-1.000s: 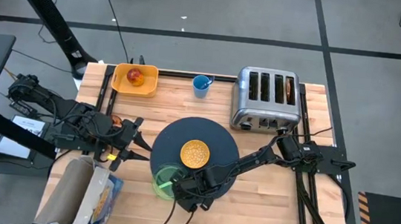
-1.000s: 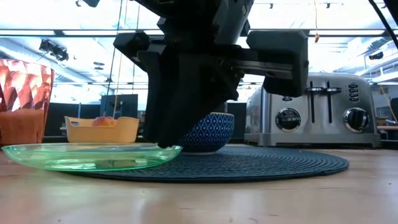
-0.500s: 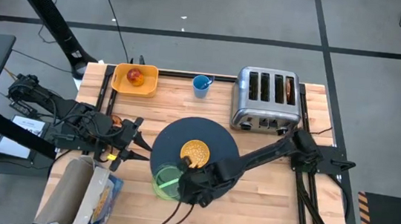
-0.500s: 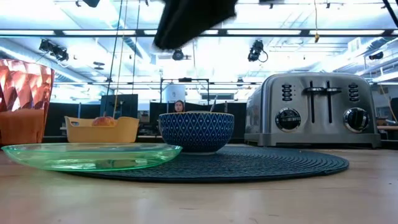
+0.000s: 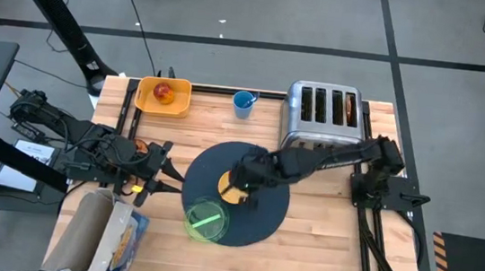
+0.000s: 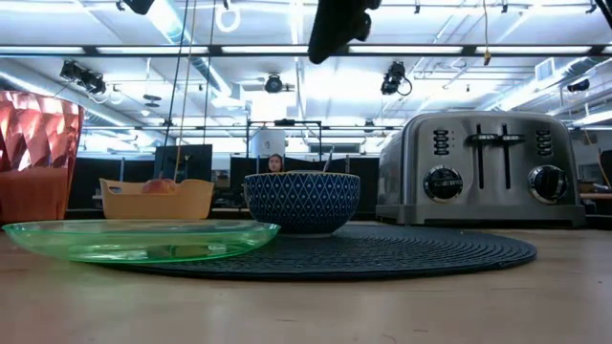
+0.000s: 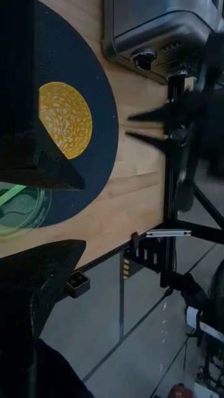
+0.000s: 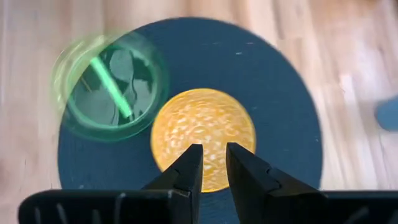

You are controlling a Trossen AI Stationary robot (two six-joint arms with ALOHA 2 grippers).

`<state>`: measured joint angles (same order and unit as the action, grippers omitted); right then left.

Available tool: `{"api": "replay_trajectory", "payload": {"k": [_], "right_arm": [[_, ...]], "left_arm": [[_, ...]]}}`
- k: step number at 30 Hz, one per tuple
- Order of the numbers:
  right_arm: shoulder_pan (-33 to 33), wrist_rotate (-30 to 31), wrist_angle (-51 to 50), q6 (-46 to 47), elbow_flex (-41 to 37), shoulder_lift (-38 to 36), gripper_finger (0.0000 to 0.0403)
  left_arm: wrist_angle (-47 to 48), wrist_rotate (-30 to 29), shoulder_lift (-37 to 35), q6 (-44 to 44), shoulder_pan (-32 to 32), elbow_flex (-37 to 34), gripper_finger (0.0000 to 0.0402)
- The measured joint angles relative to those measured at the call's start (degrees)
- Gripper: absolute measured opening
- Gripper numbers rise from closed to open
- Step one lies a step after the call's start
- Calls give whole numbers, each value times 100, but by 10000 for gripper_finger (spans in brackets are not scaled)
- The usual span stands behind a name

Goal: Arrange a breakfast setting
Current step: Put the bread on the green plate on the dark blue table mat

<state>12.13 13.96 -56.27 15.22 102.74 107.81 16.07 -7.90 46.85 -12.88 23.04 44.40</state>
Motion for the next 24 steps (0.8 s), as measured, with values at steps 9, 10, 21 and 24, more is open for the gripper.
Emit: {"api": "replay_trajectory", "payload": {"k": [9, 10, 21, 24], "right_arm": [[-507, 463, 22, 987, 0, -630, 108], [-565, 506, -9, 1255, 0, -708, 109], [-1213, 730, -640, 3170, 0, -1451, 112], [-1329, 986, -1035, 3367, 0, -1728, 121]], "left_arm": [[-43, -50, 2, -398, -417, 0, 146], [-110, -51, 2, -450, -504, 0, 146], [-639, -48, 2, -449, -1950, 0, 146], [-645, -50, 2, -446, -2345, 0, 146]]}}
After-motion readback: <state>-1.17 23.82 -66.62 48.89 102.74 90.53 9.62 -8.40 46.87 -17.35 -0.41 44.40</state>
